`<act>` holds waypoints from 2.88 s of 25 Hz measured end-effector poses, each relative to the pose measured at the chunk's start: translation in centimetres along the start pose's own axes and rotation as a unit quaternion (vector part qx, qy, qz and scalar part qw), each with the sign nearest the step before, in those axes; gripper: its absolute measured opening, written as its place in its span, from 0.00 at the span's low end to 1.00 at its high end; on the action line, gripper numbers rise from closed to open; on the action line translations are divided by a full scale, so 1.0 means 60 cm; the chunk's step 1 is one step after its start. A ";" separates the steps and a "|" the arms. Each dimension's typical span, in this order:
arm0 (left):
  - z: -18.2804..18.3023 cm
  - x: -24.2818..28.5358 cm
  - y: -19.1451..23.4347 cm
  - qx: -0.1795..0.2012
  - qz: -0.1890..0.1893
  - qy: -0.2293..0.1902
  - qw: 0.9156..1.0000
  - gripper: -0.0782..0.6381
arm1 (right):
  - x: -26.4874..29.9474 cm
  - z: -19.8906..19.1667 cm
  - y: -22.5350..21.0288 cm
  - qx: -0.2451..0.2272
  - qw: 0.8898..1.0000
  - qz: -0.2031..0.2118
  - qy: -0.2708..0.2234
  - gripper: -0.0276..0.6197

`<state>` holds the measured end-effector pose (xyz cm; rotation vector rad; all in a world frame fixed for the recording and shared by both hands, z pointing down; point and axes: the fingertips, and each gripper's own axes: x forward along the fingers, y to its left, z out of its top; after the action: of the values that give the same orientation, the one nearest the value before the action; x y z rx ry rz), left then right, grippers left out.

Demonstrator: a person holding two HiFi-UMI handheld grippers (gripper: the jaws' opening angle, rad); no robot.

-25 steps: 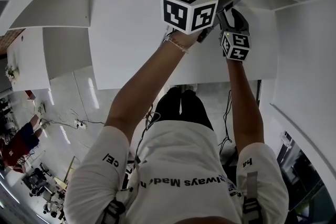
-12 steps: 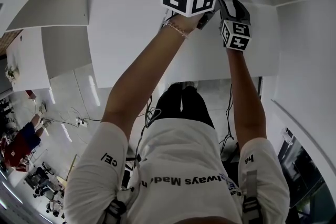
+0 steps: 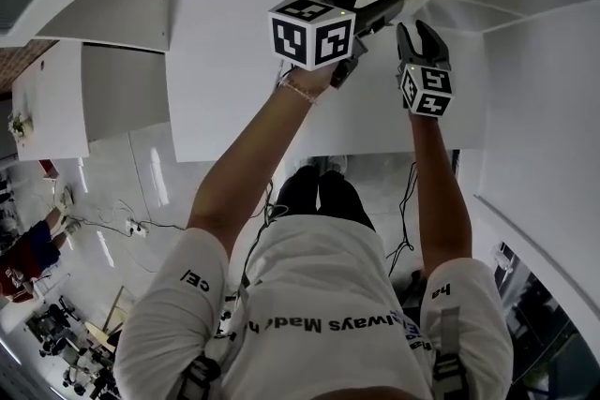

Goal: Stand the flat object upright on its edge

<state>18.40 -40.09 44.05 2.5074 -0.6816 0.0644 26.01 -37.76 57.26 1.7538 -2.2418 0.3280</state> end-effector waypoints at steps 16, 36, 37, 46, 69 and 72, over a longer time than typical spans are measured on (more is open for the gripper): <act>0.004 -0.328 -0.070 0.100 0.114 -0.055 0.987 0.24 | -0.202 0.196 0.173 -0.024 0.992 0.115 -0.040 0.17; 0.100 -0.523 -0.223 0.142 0.158 -0.143 0.967 0.17 | -0.415 0.395 0.333 -0.062 0.973 0.199 -0.096 0.14; 0.103 -0.526 -0.229 0.144 0.158 -0.143 0.966 0.17 | -0.423 0.399 0.336 -0.063 0.973 0.201 -0.097 0.14; 0.109 -0.554 -0.264 0.143 0.155 -0.150 0.966 0.16 | -0.476 0.429 0.362 -0.067 0.969 0.211 -0.107 0.14; 0.119 -0.564 -0.297 0.142 0.151 -0.160 0.965 0.16 | -0.498 0.432 0.372 -0.065 0.968 0.214 -0.111 0.13; 0.120 -0.563 -0.297 0.142 0.150 -0.160 0.965 0.16 | -0.497 0.433 0.369 -0.066 0.969 0.212 -0.111 0.13</act>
<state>-3.06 -15.35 23.18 2.6896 -1.2634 -0.1472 9.32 -14.30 22.29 1.2877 -2.7248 0.0628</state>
